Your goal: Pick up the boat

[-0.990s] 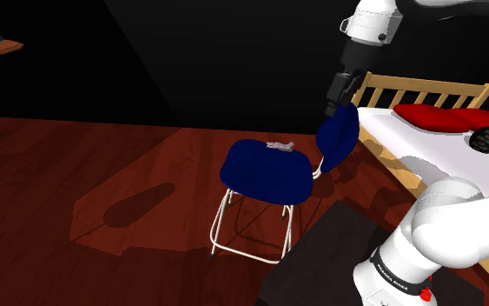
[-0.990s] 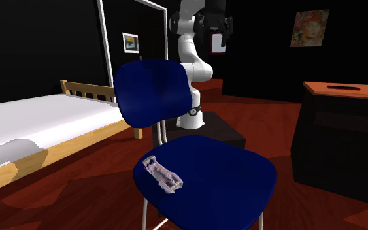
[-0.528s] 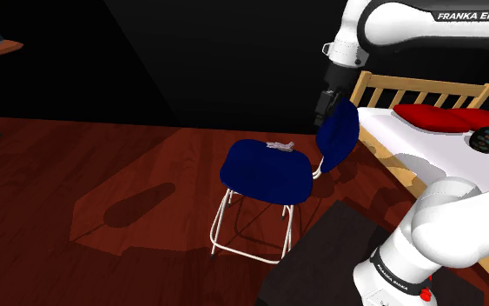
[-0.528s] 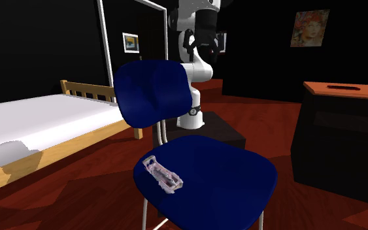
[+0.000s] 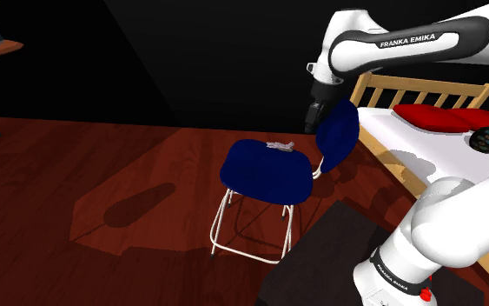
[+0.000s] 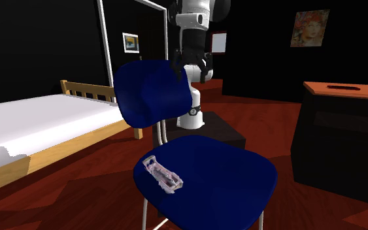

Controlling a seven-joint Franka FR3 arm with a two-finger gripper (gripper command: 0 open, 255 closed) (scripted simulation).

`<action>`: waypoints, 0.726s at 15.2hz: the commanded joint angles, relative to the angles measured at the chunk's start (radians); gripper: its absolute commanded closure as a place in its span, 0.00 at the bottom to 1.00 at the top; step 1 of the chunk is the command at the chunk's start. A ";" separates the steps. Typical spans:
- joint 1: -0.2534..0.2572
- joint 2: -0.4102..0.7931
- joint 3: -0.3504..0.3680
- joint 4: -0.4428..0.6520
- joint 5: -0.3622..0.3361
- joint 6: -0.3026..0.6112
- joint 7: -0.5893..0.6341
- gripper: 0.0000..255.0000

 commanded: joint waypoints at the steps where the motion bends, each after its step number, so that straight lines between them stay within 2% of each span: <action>1: 0.002 0.069 -0.024 0.013 -0.007 0.059 -0.044 0.00; 6: 0.005 0.248 -0.080 0.068 -0.003 0.186 -0.162 0.00; 11: 0.002 0.443 -0.118 0.157 0.035 0.291 -0.288 0.00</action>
